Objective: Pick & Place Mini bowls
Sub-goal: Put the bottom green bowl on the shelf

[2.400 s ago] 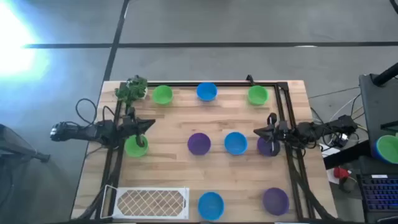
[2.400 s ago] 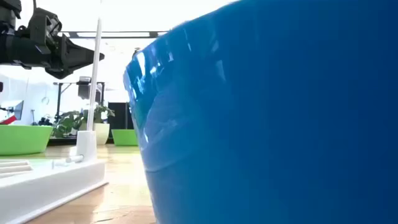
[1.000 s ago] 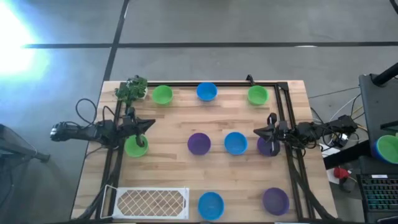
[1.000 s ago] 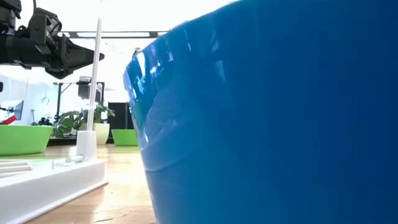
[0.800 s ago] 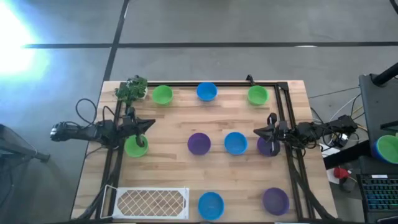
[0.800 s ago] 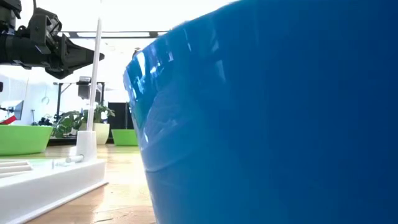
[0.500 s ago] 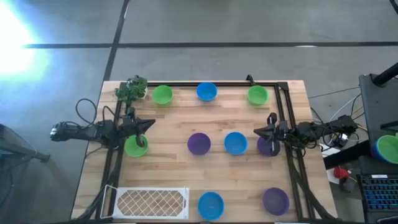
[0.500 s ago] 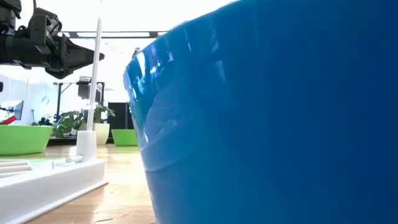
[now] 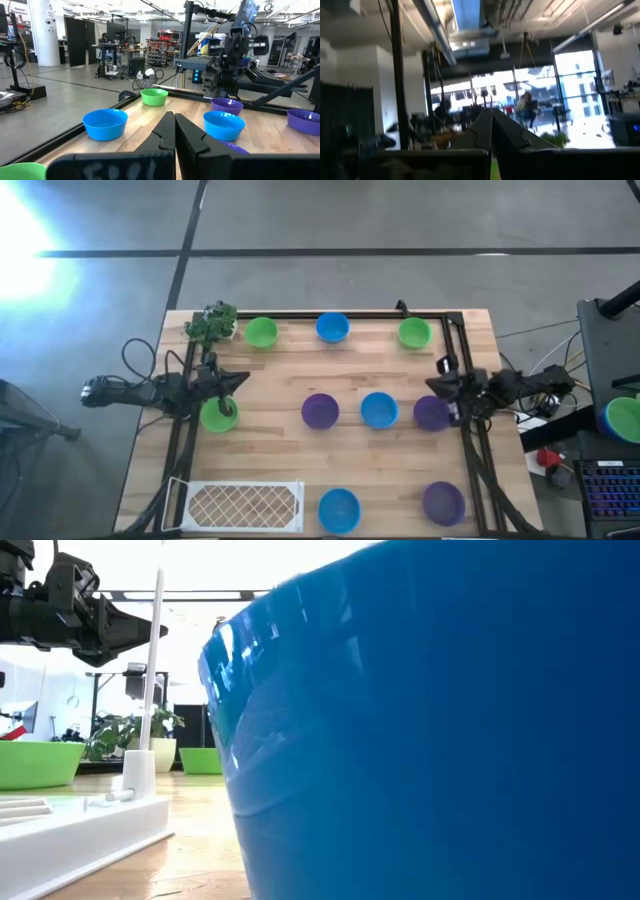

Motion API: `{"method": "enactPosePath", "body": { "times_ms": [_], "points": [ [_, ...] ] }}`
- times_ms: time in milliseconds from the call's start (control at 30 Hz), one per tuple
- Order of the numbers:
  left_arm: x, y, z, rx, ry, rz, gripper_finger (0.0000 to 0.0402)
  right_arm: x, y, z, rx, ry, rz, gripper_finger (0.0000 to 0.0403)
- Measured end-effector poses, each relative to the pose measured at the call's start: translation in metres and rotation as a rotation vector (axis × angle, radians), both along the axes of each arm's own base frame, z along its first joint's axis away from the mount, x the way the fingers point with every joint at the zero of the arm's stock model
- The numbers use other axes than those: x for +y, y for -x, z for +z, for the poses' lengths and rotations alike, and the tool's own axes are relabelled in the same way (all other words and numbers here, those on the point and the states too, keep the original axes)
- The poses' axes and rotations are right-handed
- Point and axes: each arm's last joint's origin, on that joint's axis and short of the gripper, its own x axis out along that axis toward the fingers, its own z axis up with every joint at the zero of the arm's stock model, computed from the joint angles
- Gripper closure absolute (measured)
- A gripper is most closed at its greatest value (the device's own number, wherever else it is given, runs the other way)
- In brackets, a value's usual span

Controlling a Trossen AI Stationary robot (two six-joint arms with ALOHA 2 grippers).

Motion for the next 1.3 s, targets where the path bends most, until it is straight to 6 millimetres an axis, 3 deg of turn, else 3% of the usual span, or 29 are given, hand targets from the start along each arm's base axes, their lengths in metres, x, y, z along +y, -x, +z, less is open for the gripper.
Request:
{"method": "enactPosePath", "body": {
  "times_ms": [167,733,1300],
  "points": [
    [0.0,0.0,0.0,0.0,0.0,0.0,0.0401,-0.001,0.003,0.006,-0.071,-0.007,-0.006,0.0394],
    [0.0,0.0,0.0,0.0,0.0,0.0,0.0401,-0.001,0.003,0.006,-0.062,0.038,-0.029,0.0394],
    [0.0,0.0,0.0,0.0,0.0,0.0,0.0401,0.001,-0.003,-0.005,0.066,0.124,-0.055,0.0394]
  ]
}}
